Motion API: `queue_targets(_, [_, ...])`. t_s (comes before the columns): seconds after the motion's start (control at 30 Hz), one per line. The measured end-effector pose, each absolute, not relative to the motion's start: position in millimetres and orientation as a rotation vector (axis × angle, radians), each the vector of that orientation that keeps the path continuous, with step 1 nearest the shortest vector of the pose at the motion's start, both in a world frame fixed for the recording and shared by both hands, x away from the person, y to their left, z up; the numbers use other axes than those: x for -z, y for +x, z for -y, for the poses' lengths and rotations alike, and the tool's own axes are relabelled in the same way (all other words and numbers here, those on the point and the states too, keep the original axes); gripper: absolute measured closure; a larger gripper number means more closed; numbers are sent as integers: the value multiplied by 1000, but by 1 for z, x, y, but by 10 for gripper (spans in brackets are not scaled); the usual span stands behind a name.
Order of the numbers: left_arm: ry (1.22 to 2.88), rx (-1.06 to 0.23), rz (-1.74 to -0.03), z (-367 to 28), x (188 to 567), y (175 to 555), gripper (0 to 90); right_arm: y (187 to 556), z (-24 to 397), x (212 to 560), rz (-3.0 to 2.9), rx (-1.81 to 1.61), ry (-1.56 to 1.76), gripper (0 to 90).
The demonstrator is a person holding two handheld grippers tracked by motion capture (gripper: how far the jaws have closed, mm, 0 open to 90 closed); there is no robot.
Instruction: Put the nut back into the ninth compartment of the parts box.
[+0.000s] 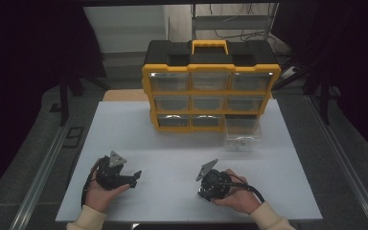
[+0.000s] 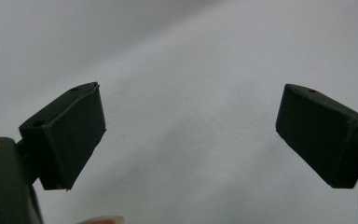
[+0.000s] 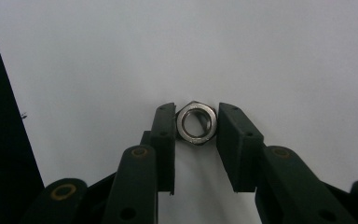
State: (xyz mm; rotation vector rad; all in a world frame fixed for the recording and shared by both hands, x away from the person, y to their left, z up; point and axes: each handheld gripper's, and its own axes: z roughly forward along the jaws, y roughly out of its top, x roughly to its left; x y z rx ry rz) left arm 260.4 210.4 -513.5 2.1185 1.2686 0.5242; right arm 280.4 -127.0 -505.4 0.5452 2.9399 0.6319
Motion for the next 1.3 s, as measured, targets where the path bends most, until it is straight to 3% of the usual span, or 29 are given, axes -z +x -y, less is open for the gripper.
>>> queue_targets(1.3, [2119, -528, -1269, -211, 513, 260, 87, 288, 146, 478, -2817, -747, 610, 701])
